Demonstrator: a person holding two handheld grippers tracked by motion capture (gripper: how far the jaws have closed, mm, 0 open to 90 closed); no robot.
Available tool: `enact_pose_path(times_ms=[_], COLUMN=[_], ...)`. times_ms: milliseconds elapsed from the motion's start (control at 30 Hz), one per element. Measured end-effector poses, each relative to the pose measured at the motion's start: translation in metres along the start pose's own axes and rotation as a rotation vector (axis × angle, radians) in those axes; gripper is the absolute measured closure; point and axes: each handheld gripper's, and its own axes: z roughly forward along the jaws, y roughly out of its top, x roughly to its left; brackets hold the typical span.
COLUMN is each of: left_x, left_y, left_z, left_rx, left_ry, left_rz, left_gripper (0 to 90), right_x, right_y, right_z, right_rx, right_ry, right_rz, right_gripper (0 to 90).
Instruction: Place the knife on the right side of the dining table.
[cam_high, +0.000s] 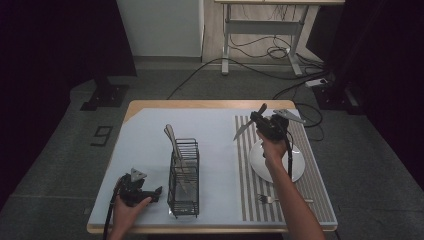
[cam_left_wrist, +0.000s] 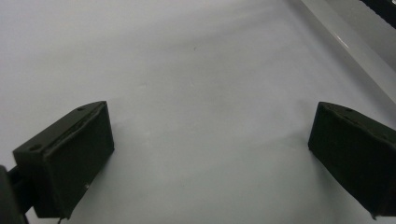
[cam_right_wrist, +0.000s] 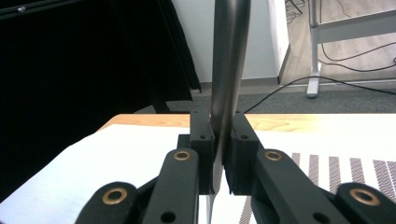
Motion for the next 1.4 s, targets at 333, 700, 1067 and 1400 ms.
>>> enact_pose_path(times_ms=[333, 700, 1067, 1400], left_x=[0.0, 0.0, 0.0, 0.0], left_y=[0.0, 0.0, 0.0, 0.0], left_z=[0.0, 0.0, 0.0, 0.0], left_rx=[0.0, 0.0, 0.0, 0.0], left_ry=[0.0, 0.0, 0.0, 0.0], left_rz=[0.0, 0.0, 0.0, 0.0], left_gripper=[0.0, 0.0, 0.0, 0.0], right_x=[-0.015, -0.029, -0.043, -0.052], right_y=[-0.002, 0.006, 0.001, -0.002], right_z=[0.009, 0.016, 0.028, 0.032], right_rx=[-0.002, -0.023, -0.031, -0.042], right_ry=[-0.048, -0.082, -0.107, -0.106], right_rz=[0.003, 0.0, 0.027, 0.075], right_gripper=[83.2, 83.2, 83.2, 83.1])
